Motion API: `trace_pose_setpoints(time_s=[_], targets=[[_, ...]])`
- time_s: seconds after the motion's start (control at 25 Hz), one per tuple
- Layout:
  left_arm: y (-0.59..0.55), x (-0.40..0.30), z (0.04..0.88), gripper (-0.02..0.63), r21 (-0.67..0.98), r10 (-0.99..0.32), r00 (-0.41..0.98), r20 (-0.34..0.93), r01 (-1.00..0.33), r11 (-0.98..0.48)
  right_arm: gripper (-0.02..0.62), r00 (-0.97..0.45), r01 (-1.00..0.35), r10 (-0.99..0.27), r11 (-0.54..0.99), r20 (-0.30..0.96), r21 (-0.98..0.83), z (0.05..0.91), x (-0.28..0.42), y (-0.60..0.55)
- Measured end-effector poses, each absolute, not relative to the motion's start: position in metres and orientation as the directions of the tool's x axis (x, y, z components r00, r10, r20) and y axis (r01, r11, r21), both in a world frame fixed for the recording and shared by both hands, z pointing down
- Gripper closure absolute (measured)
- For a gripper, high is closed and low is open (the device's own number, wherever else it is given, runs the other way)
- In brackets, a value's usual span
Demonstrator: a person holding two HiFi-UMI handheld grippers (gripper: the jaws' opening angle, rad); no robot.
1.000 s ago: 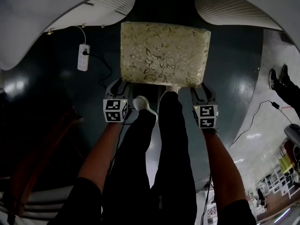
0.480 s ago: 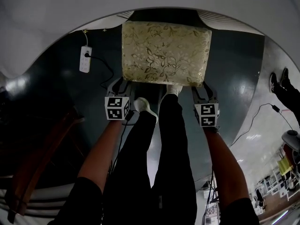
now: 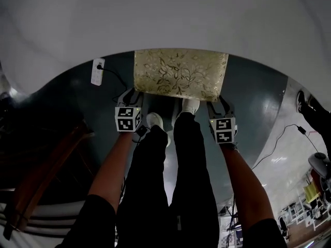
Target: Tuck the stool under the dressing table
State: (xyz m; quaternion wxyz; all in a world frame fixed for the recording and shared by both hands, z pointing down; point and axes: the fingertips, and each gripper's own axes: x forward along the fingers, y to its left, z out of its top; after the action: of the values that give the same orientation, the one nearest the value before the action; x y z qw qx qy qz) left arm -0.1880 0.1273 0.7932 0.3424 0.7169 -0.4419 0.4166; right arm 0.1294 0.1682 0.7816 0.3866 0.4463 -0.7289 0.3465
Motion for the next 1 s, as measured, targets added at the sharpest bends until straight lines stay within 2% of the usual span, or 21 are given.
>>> trace_pose_setpoints(time_s=[0.28,0.52,0.72,0.84,1.0], targets=[[0.126,-0.189,0.791,0.462,0.122,-0.346,0.257,0.902,-0.922,-0.368,0.383,-0.315,-0.906,-0.376,0.394,0.872,-0.158,0.781,0.129,0.164],[0.128,-0.187,0.794,0.462,0.144,-0.337,0.285,0.897,-0.911,-0.385,0.383,-0.266,-0.930,-0.388,0.344,0.883,-0.130,0.780,0.132,0.167],[0.082,-0.186,0.790,0.460,0.158,-0.317,0.312,0.896,-0.890,-0.427,0.385,-0.244,-0.950,-0.407,0.283,0.880,-0.133,0.779,0.132,0.123],[0.085,-0.188,0.787,0.459,0.164,-0.299,0.326,0.897,-0.873,-0.459,0.385,-0.237,-0.948,-0.400,0.293,0.885,-0.122,0.776,0.129,0.127],[0.031,-0.189,0.784,0.457,0.158,-0.282,0.324,0.903,-0.861,-0.483,0.385,-0.225,-0.948,-0.390,0.300,0.893,-0.108,0.773,0.127,0.075]])
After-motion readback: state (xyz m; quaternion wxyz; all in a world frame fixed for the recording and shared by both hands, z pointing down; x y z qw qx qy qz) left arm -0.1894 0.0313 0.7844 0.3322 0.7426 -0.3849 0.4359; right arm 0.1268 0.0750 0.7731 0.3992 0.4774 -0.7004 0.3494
